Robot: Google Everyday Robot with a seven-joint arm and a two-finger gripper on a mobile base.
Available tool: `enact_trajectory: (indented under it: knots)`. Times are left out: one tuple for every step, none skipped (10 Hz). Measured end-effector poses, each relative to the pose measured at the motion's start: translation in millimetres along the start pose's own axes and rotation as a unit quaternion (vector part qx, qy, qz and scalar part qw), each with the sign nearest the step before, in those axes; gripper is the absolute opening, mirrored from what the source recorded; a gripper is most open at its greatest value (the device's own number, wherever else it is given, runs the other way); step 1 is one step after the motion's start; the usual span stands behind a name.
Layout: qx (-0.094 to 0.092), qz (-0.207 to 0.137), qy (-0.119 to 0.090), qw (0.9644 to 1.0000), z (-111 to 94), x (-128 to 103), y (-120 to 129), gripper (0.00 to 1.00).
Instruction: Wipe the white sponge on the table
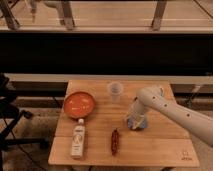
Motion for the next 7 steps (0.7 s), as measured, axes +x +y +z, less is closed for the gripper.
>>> enact_trajectory:
  knots:
    - [0.005, 0.014, 0.002, 0.9999, -8.6, 15.7, 2.9, 0.0]
    - [0.007, 0.027, 0.001, 0.9996, -14.4, 31.6, 6.7, 0.0]
    - [0.009, 0.042, 0.002, 0.9991, -19.3, 48.7, 11.2, 0.0]
    - [0.008, 0.06, 0.003, 0.9982, -23.5, 68.8, 19.8, 0.0]
    - [0.007, 0.076, 0.004, 0.9971, -24.4, 86.6, 26.5, 0.0]
    - [0.006, 0.09, 0.005, 0.9959, -23.8, 101.4, 30.0, 0.0]
    - [0.004, 0.1, 0.006, 0.995, -21.7, 110.9, 33.1, 0.0]
